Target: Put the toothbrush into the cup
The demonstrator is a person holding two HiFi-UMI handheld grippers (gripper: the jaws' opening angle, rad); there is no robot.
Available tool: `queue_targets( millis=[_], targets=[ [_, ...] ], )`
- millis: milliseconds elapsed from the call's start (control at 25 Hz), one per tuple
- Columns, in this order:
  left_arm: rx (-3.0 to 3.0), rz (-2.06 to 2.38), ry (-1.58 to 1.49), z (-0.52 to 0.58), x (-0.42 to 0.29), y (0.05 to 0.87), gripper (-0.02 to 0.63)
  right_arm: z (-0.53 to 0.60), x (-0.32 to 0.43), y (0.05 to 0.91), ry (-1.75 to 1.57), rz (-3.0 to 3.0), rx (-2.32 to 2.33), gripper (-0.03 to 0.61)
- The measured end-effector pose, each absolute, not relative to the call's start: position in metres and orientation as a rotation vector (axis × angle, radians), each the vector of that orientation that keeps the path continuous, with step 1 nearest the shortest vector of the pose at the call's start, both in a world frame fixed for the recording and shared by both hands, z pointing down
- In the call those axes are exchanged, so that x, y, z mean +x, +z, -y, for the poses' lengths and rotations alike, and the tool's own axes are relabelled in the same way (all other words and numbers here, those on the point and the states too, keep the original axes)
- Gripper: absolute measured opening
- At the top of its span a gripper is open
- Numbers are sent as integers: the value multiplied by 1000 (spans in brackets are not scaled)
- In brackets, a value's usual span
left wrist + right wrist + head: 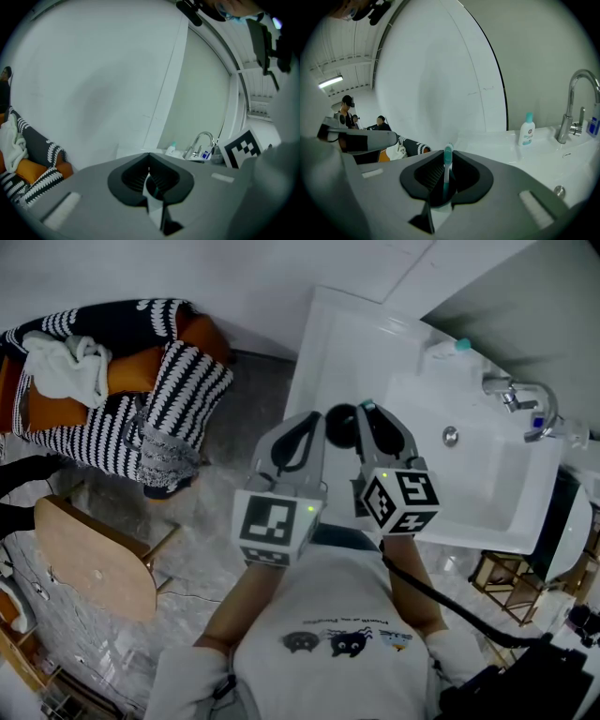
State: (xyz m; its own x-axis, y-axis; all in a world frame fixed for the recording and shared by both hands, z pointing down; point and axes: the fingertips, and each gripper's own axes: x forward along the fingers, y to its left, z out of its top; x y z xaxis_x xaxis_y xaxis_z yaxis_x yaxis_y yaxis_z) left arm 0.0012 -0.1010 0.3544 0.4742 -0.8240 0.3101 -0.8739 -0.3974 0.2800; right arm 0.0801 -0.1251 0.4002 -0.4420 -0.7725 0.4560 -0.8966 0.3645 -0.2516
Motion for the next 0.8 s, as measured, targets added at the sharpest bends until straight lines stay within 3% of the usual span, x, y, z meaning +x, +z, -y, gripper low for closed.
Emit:
queue_targets(
  millis=[800],
  targets=[
    [2316, 1429, 172, 109, 3, 355, 0, 135, 85, 404, 693, 2357, 1488, 57]
  ],
)
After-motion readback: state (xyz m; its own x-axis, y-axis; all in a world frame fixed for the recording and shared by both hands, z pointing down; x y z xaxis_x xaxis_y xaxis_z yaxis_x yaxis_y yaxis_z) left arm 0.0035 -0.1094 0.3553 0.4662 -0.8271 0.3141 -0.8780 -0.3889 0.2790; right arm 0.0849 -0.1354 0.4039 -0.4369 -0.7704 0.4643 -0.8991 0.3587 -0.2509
